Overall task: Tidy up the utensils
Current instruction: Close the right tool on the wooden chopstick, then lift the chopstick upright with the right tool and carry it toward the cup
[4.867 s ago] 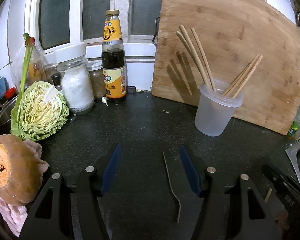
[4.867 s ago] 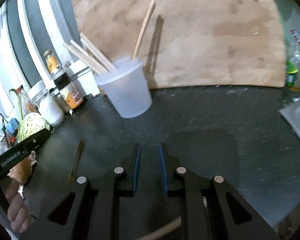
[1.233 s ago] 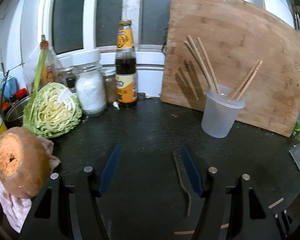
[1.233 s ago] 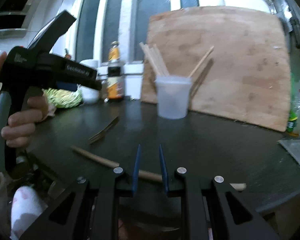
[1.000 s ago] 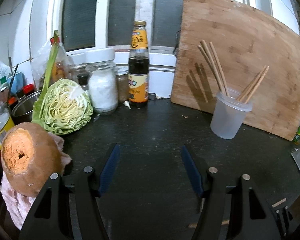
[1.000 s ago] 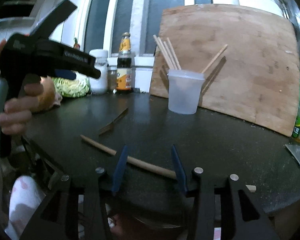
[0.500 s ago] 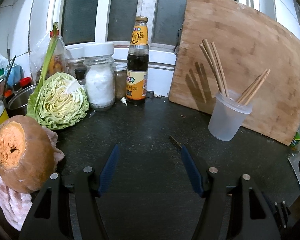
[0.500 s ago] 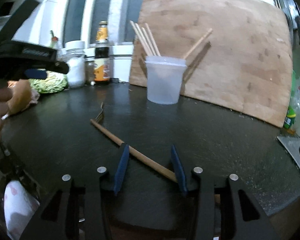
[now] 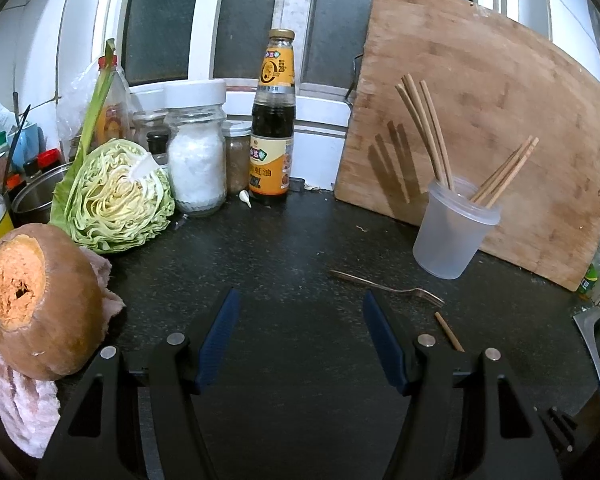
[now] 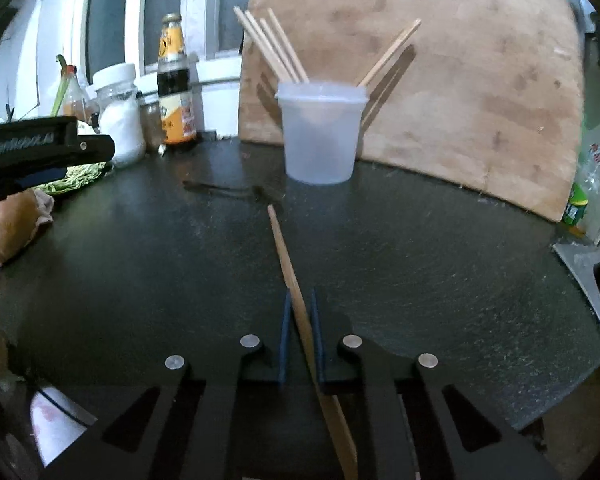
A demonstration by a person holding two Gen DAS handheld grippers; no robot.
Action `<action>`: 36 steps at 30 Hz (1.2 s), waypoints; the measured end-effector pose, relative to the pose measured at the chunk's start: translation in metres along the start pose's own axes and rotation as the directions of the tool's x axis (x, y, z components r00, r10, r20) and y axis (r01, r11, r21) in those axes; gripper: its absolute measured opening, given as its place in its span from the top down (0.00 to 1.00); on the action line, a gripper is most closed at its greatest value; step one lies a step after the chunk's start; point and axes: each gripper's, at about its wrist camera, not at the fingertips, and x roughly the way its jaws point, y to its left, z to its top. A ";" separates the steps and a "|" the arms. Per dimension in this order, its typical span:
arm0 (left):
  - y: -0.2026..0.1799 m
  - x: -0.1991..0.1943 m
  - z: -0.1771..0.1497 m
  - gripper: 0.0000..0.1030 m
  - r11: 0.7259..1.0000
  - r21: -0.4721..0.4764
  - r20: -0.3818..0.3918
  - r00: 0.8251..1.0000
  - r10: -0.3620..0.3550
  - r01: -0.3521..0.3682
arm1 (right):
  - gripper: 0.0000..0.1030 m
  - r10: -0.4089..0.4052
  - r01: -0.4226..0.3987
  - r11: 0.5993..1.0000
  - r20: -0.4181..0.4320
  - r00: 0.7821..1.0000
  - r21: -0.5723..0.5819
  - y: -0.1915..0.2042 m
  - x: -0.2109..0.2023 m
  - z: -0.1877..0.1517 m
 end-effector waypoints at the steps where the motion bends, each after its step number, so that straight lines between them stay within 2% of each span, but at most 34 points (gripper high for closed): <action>1: 0.001 -0.001 0.000 0.39 1.000 -0.001 0.002 1.000 -0.001 0.001 | 0.89 0.033 -0.033 0.999 -0.001 0.999 0.026 -0.003 -0.001 0.001; 4: 0.003 -0.001 -0.001 0.39 1.000 -0.003 0.002 1.000 -0.004 0.004 | 0.88 0.083 -0.084 0.995 0.037 0.996 0.046 -0.009 -0.008 -0.004; 6: 0.003 -0.001 -0.002 0.39 1.000 -0.001 0.000 1.000 -0.002 0.002 | 0.87 0.117 -0.120 0.992 0.099 0.988 0.027 -0.012 -0.019 -0.012; 8: 0.003 -0.002 -0.004 0.39 1.000 0.004 0.003 1.000 -0.001 0.001 | 0.79 0.153 -0.151 0.988 0.176 0.972 -0.022 -0.016 -0.031 -0.025; 10: 0.004 -0.001 -0.006 0.39 1.000 0.001 0.003 1.000 0.004 -0.004 | 0.66 0.193 -0.179 0.981 0.259 0.946 -0.077 -0.022 -0.040 -0.041; 12: 0.004 0.000 -0.008 0.39 1.000 -0.003 -0.004 1.000 0.005 -0.005 | 0.63 0.239 -0.215 0.970 0.302 0.923 -0.112 -0.027 -0.046 -0.050; 13: 0.003 0.001 -0.010 0.39 1.000 -0.003 -0.007 1.000 0.006 -0.006 | 0.62 0.251 -0.222 0.967 0.316 0.915 -0.124 -0.030 -0.047 -0.053; 15: 0.002 0.002 -0.013 0.39 1.000 -0.003 -0.016 1.000 0.011 -0.011 | 0.62 0.254 -0.225 0.966 0.308 0.917 -0.127 -0.035 -0.045 -0.053; 18: -0.003 0.001 -0.014 0.39 1.000 0.007 -0.015 1.000 0.013 -0.012 | 0.62 0.298 -0.277 0.954 0.300 0.906 -0.112 -0.045 -0.048 -0.054; 21: -0.008 -0.002 -0.011 0.39 1.000 0.013 -0.003 1.000 0.011 -0.011 | 0.62 0.314 -0.273 0.947 0.304 0.899 -0.169 -0.043 -0.055 -0.058; 27: -0.014 -0.010 -0.006 0.39 1.000 0.029 0.021 1.000 0.002 -0.002 | 0.62 0.276 -0.221 0.945 0.227 0.934 -0.242 -0.015 -0.041 -0.060; 31: -0.011 -0.013 -0.006 0.38 0.999 0.037 0.031 0.999 0.014 -0.015 | 0.63 0.217 -0.168 0.960 0.220 0.951 -0.224 -0.010 -0.032 -0.056; 36: -0.001 -0.008 -0.006 0.38 1.000 -0.006 0.019 1.000 0.002 -0.002 | 0.81 0.138 -0.102 0.979 0.207 0.969 -0.174 -0.012 -0.027 -0.049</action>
